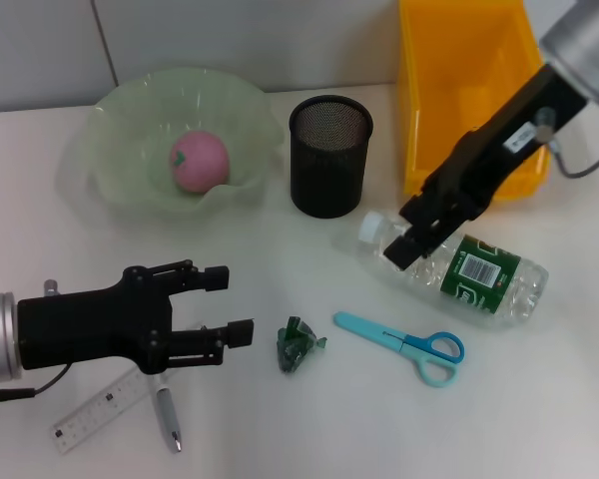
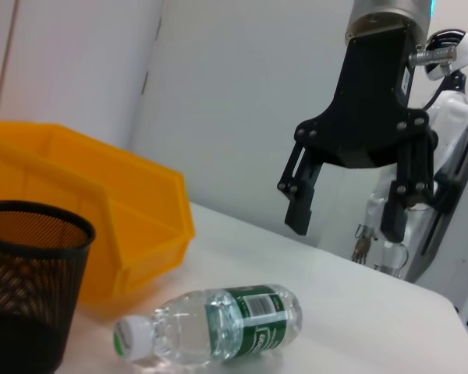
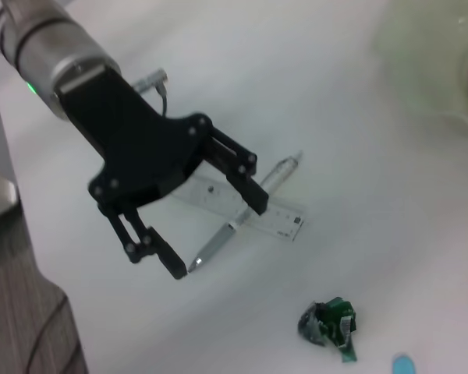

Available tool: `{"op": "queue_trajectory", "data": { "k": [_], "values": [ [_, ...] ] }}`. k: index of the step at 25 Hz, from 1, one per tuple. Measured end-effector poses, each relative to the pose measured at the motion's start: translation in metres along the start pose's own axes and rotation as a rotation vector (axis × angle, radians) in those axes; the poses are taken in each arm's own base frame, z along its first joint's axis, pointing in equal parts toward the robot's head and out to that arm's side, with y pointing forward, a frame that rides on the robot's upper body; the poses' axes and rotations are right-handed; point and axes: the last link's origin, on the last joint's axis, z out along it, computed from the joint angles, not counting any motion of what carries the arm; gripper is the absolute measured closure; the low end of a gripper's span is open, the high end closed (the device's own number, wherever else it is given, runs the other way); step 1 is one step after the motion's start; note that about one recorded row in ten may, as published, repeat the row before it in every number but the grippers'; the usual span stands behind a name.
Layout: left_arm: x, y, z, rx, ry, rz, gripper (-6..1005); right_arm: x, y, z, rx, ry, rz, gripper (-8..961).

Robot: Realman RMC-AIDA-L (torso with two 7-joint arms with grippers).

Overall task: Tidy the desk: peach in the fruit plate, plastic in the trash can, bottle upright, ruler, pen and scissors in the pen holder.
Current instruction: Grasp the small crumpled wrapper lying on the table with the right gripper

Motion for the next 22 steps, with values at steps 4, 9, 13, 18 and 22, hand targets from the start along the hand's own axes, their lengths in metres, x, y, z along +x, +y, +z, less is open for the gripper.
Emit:
{"op": "queue_trajectory", "data": {
  "k": [4, 9, 13, 18, 22],
  "values": [
    [-0.003, -0.001, -0.005, 0.013, -0.013, 0.002, 186, -0.007, -0.003, 0.020, 0.010, 0.033, -0.035, 190],
    [-0.006, -0.001, -0.008, 0.020, -0.024, 0.001, 187, -0.012, -0.007, 0.047, 0.002, 0.027, -0.072, 190],
    [-0.007, -0.002, -0.008, 0.025, -0.027, 0.005, 187, -0.016, -0.007, 0.068, 0.004, 0.011, -0.103, 191],
    [-0.010, -0.002, -0.009, 0.024, -0.048, 0.005, 187, -0.015, -0.008, 0.092, 0.023, 0.021, -0.115, 191],
    [-0.011, -0.002, -0.008, 0.021, -0.059, 0.007, 187, -0.012, -0.009, 0.111, 0.021, 0.039, -0.114, 192]
  ]
}}
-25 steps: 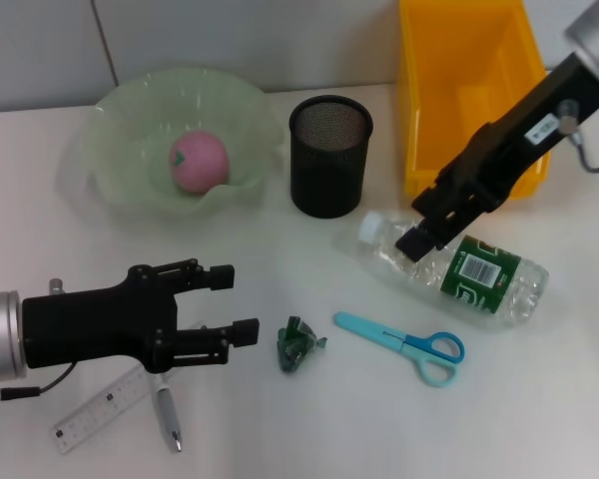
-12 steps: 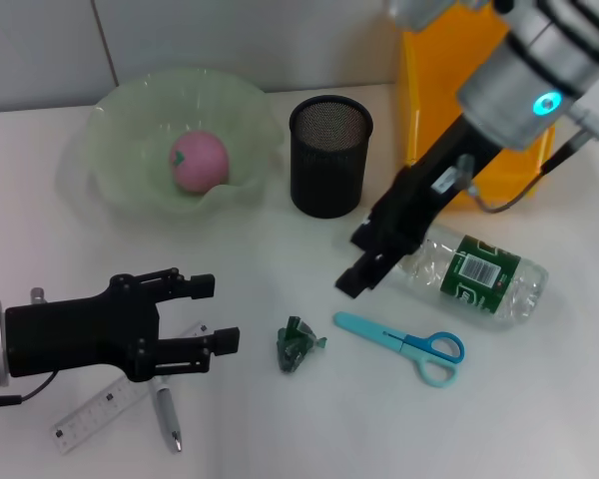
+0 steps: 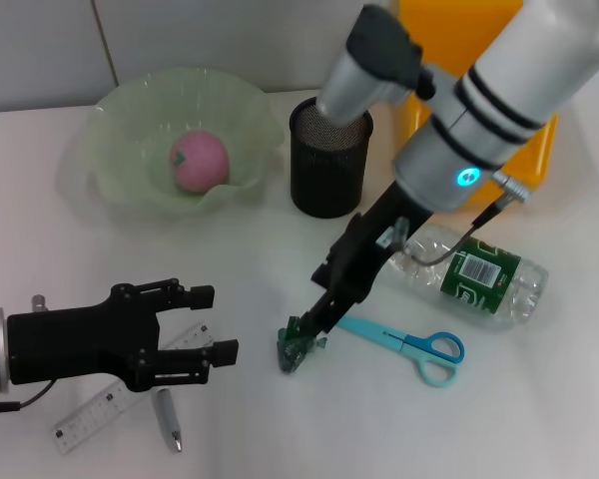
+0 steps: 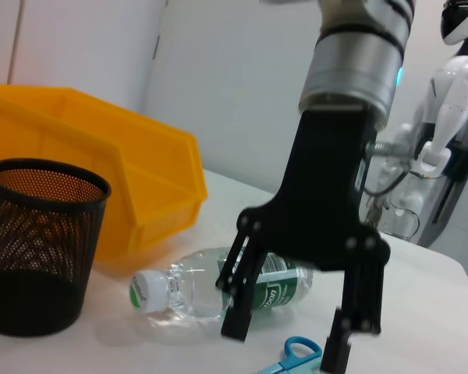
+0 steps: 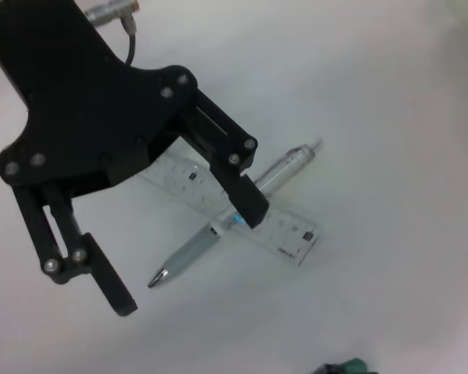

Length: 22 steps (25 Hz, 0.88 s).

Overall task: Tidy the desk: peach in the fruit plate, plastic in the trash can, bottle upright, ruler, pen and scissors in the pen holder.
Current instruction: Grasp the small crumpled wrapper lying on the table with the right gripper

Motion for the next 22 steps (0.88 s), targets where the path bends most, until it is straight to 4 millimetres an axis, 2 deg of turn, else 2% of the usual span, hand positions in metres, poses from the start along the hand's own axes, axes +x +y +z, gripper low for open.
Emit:
{"op": "queue_trajectory", "data": {
  "k": [15, 22],
  "values": [
    [-0.003, -0.001, -0.002, -0.004, -0.030, 0.005, 186, 0.006, 0.002, 0.033, -0.010, -0.007, -0.023, 194],
    [-0.006, -0.001, -0.002, 0.001, -0.043, 0.003, 186, 0.007, 0.002, 0.040, 0.004, -0.001, -0.034, 194]
  ]
}}
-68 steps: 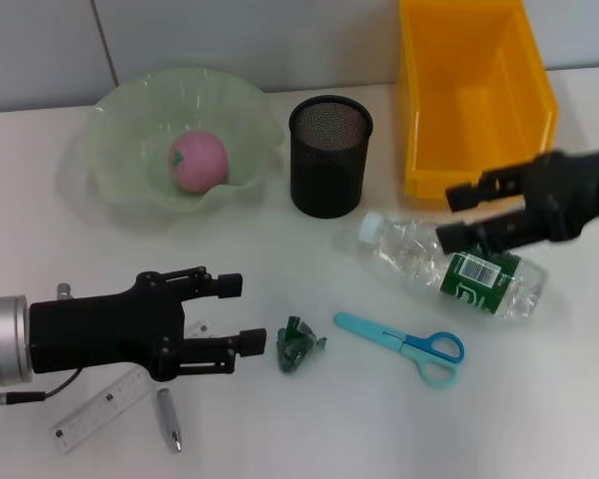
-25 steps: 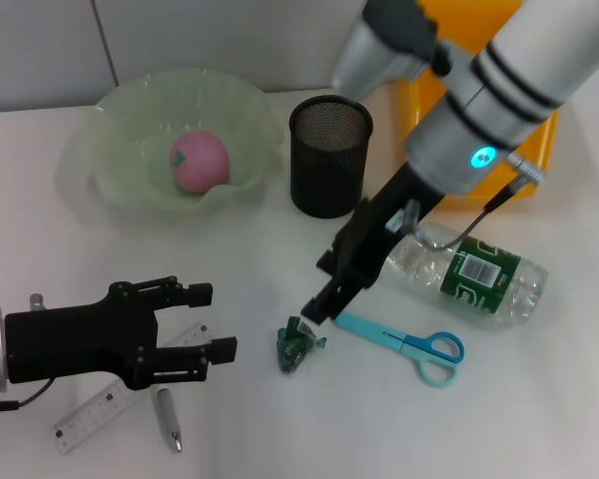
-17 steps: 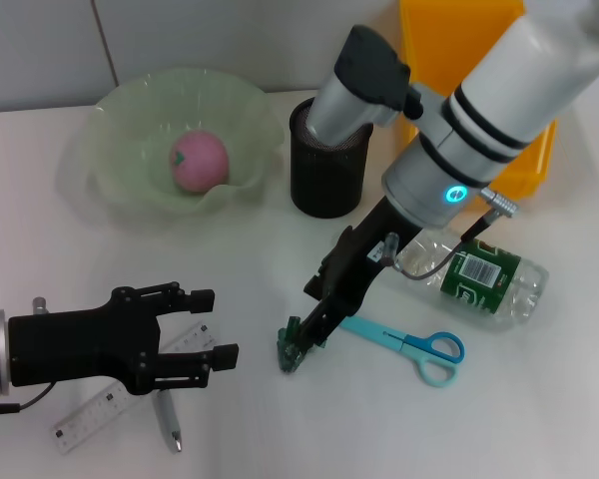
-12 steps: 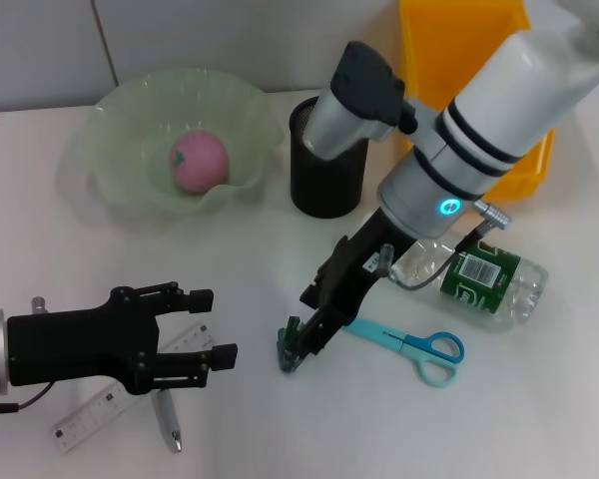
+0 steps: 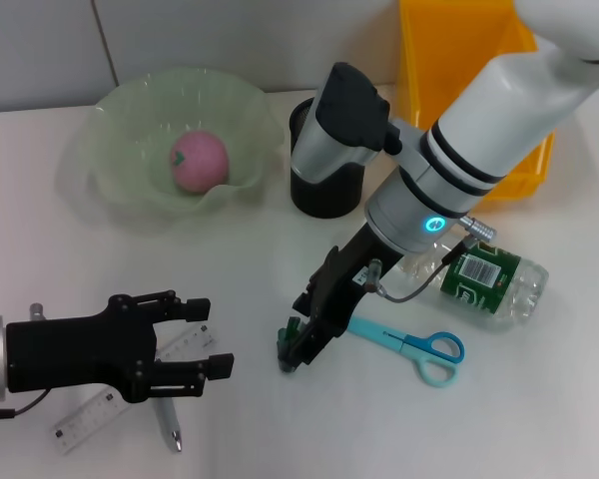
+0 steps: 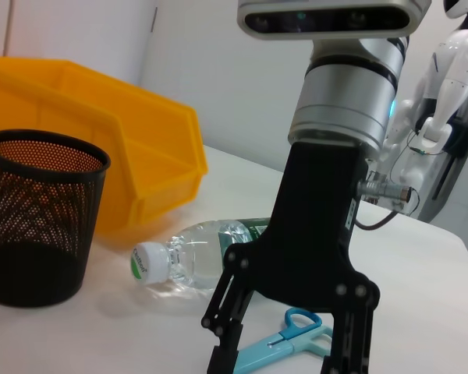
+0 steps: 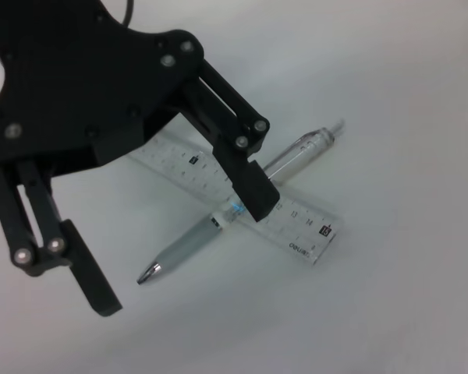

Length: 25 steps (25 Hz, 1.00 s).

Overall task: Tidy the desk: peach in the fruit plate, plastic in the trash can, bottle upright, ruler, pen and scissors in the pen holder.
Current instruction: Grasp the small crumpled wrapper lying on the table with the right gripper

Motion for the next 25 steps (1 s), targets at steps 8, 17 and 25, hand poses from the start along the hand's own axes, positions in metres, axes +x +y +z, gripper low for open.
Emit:
{"op": "queue_trajectory", "data": {
  "k": [8, 17, 25],
  "values": [
    [-0.001, 0.001, 0.000, -0.002, 0.000, -0.002, 186, 0.002, -0.001, 0.004, 0.003, -0.006, 0.003, 195],
    [-0.001, 0.001, 0.000, -0.004, 0.001, -0.004, 186, 0.003, 0.002, 0.014, 0.006, 0.007, -0.015, 196],
    [-0.001, 0.002, 0.000, -0.004, 0.002, -0.004, 187, 0.004, 0.001, 0.017, 0.015, 0.011, -0.017, 220]
  ]
}}
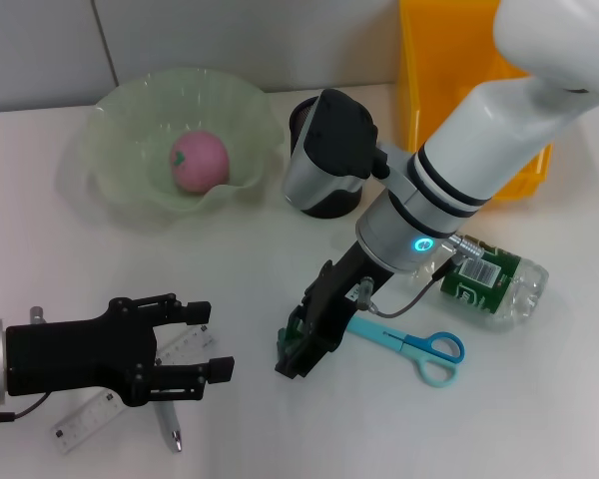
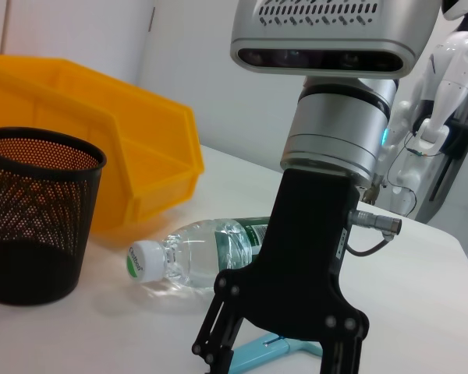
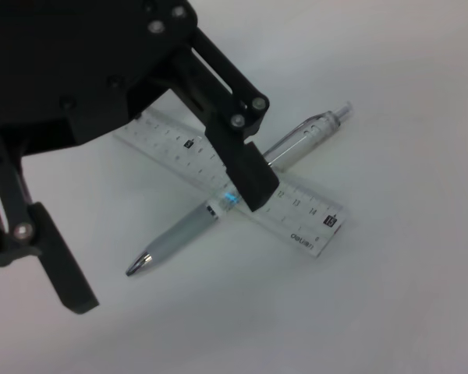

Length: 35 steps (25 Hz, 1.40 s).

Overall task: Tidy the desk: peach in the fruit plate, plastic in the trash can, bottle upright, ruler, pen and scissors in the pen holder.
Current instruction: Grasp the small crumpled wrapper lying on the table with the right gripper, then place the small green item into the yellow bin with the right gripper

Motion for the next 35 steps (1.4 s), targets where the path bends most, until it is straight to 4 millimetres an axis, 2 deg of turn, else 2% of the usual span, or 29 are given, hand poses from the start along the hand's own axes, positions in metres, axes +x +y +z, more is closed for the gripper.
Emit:
{"op": "queue_trajectory", "data": {
  "k": [11, 16, 22, 27, 28, 29, 30, 31, 32, 33, 34, 35],
  "values": [
    [0.000, 0.000, 0.000, 0.001, 0.001, 0.000, 186, 0.002, 0.000, 0.003, -0.008, -0.016, 0.031, 302],
    [0.001, 0.000, 0.001, 0.001, 0.003, 0.001, 187, 0.001, 0.001, 0.000, -0.019, -0.021, 0.038, 540],
    [0.002, -0.001, 0.001, 0.000, 0.004, -0.002, 186, 0.001, 0.001, -0.010, -0.026, -0.054, 0.051, 692],
    [0.003, -0.001, 0.001, -0.001, 0.006, -0.002, 186, 0.004, -0.002, -0.038, -0.006, -0.147, 0.081, 744],
    [0.003, -0.001, 0.001, -0.001, 0.006, -0.002, 186, 0.005, -0.004, -0.047, 0.004, -0.174, 0.089, 751],
    [0.003, -0.001, 0.001, -0.001, 0.006, -0.003, 186, 0.007, -0.008, -0.066, 0.036, -0.231, 0.105, 757],
    [0.003, -0.001, 0.001, -0.001, 0.006, -0.003, 187, 0.007, -0.008, -0.066, 0.036, -0.231, 0.105, 763],
    [0.003, -0.001, 0.002, -0.001, 0.007, -0.002, 187, 0.010, -0.013, -0.084, 0.076, -0.283, 0.119, 770],
    [0.003, -0.001, 0.002, -0.001, 0.007, -0.002, 187, 0.010, -0.013, -0.084, 0.076, -0.283, 0.119, 770],
    [0.004, -0.001, 0.002, -0.001, 0.007, -0.001, 187, 0.012, -0.016, -0.093, 0.103, -0.311, 0.127, 769],
    [0.004, -0.001, 0.002, -0.002, 0.007, -0.001, 187, 0.020, -0.024, -0.112, 0.163, -0.369, 0.151, 769],
    [0.004, -0.001, 0.002, -0.003, 0.007, 0.000, 187, 0.020, -0.024, -0.112, 0.163, -0.369, 0.151, 769]
  ]
}}
